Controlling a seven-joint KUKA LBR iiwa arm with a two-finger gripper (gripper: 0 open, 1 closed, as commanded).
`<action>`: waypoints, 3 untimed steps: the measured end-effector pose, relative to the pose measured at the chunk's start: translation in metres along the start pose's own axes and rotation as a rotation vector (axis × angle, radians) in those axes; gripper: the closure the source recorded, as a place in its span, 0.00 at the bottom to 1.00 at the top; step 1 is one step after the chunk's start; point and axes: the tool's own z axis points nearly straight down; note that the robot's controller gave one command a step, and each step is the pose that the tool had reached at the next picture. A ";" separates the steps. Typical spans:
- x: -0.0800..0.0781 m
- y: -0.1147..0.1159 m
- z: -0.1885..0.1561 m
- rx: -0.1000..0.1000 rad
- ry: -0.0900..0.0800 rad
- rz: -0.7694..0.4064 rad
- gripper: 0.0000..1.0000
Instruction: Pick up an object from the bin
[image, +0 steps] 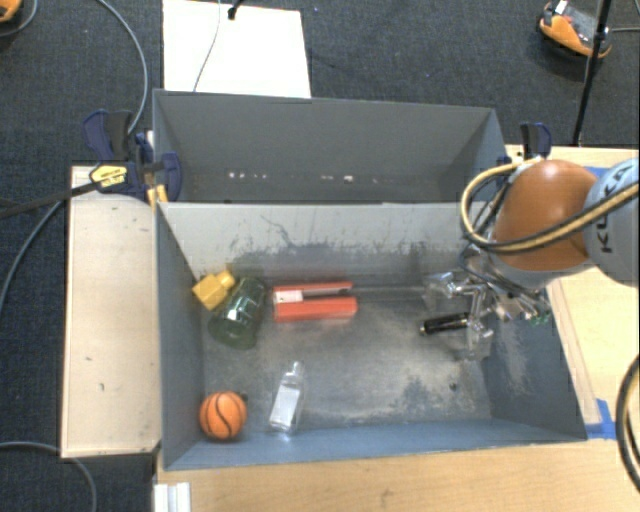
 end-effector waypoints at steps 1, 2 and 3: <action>0.005 -0.001 -0.002 0.002 -0.005 -0.118 1.00; 0.005 -0.001 -0.002 0.002 -0.005 -0.118 1.00; 0.005 -0.001 -0.002 0.002 -0.005 -0.117 1.00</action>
Offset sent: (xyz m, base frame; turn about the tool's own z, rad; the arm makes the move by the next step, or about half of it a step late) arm 0.0000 0.0000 0.0000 0.0000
